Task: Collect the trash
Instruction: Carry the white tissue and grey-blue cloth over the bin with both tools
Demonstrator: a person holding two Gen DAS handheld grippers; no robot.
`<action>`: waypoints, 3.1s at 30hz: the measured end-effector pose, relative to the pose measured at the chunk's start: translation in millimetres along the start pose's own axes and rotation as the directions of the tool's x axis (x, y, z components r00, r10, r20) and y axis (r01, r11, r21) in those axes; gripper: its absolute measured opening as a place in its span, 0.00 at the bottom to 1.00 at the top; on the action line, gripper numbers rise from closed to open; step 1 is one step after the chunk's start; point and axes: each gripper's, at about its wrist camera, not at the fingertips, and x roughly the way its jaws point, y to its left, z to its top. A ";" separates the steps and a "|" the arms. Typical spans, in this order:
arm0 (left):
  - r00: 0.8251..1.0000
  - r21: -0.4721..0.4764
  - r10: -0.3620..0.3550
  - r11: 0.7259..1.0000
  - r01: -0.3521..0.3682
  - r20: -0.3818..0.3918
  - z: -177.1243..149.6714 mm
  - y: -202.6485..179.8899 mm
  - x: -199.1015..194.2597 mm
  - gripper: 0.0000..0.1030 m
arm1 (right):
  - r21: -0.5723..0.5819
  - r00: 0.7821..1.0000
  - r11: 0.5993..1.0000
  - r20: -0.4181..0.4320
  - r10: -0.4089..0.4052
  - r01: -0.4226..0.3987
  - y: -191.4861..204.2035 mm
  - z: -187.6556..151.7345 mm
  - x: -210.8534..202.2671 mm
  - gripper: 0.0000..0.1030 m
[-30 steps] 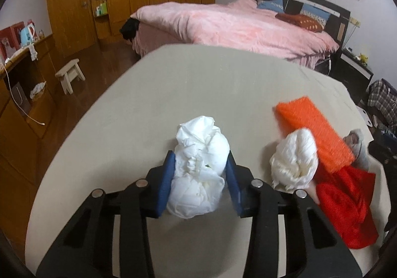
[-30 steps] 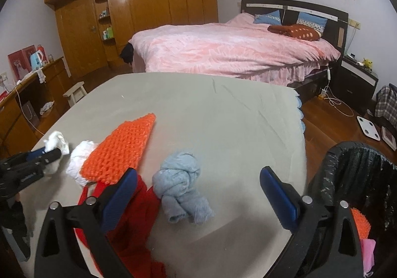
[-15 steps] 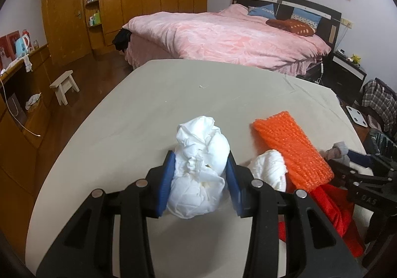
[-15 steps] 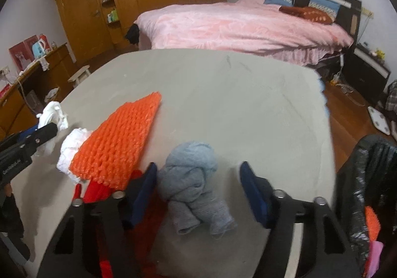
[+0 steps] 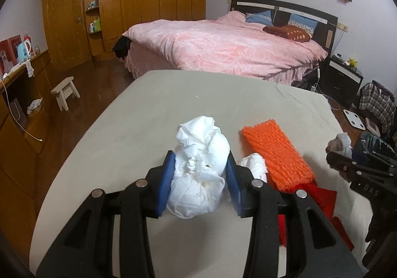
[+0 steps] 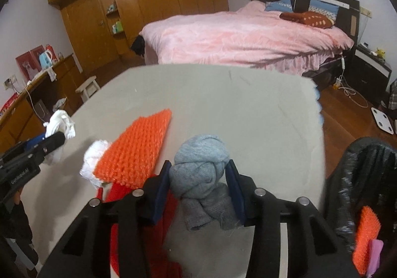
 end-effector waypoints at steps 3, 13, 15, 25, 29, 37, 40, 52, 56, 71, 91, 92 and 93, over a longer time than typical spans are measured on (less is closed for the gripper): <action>1.000 0.010 -0.001 1.000 0.001 0.012 -1.0 -3.9 -10.6 0.38 | -0.009 1.000 1.000 0.027 -0.005 0.005 1.0 2.6 -14.7 0.43; 0.999 0.029 -0.026 0.999 0.025 0.041 -6.0 -22.2 -44.2 0.38 | 0.011 0.996 1.000 0.084 0.007 -0.008 0.2 1.5 -57.5 0.43; 0.998 0.032 -0.034 0.999 0.033 0.047 -5.7 -26.9 -49.6 0.38 | 0.014 0.995 1.000 0.098 0.008 -0.009 -0.3 2.8 -66.0 0.43; 0.993 0.057 -0.083 0.995 0.078 0.085 -1.6 -56.2 -78.9 0.38 | 0.022 0.988 1.000 0.152 0.007 -0.010 -6.1 0.7 -107.1 0.43; 0.990 0.071 -0.104 0.993 0.098 0.096 -4.1 -68.3 -89.0 0.38 | 0.033 0.986 0.999 0.165 0.000 -0.006 -11.1 -3.4 -119.6 0.43; 0.983 0.100 -0.146 0.986 0.135 0.110 -8.5 -94.8 -106.3 0.38 | 0.048 0.978 0.999 0.209 -0.018 0.009 -23.8 -11.1 -156.6 0.43; 0.979 0.115 -0.167 0.981 0.154 0.118 -9.5 -107.7 -115.1 0.38 | 0.049 0.973 0.999 0.226 -0.032 0.022 -28.6 -14.0 -169.3 0.43; 0.958 0.190 -0.260 0.953 0.234 0.124 -15.3 -161.4 -143.6 0.38 | 0.081 0.952 0.994 0.292 -0.088 0.067 -54.7 -25.1 -217.4 0.43; 0.950 0.210 -0.279 0.946 0.248 0.136 -16.7 -178.0 -152.0 0.38 | 0.097 0.947 0.992 0.302 -0.112 0.086 -65.5 -29.5 -227.7 0.43; 0.917 0.273 -0.377 0.903 0.333 0.128 -22.5 -238.6 -157.0 0.38 | 0.132 0.925 0.972 0.305 -0.228 0.196 -109.4 -41.0 -259.8 0.43; 0.875 0.372 -0.477 0.829 0.418 0.083 -23.5 -326.8 -117.8 0.38 | 0.235 0.903 0.928 0.256 -0.345 0.288 -185.3 -59.7 -250.7 0.43; 0.874 0.375 -0.479 0.827 0.419 0.079 -23.9 -330.9 -115.0 0.38 | 0.242 0.903 0.926 0.252 -0.349 0.290 -190.2 -60.7 -249.0 0.43; 0.874 0.379 -0.481 0.824 0.421 0.074 -24.6 -335.3 -111.2 0.38 | 0.250 0.902 0.923 0.247 -0.353 0.293 -195.2 -62.2 -247.2 0.43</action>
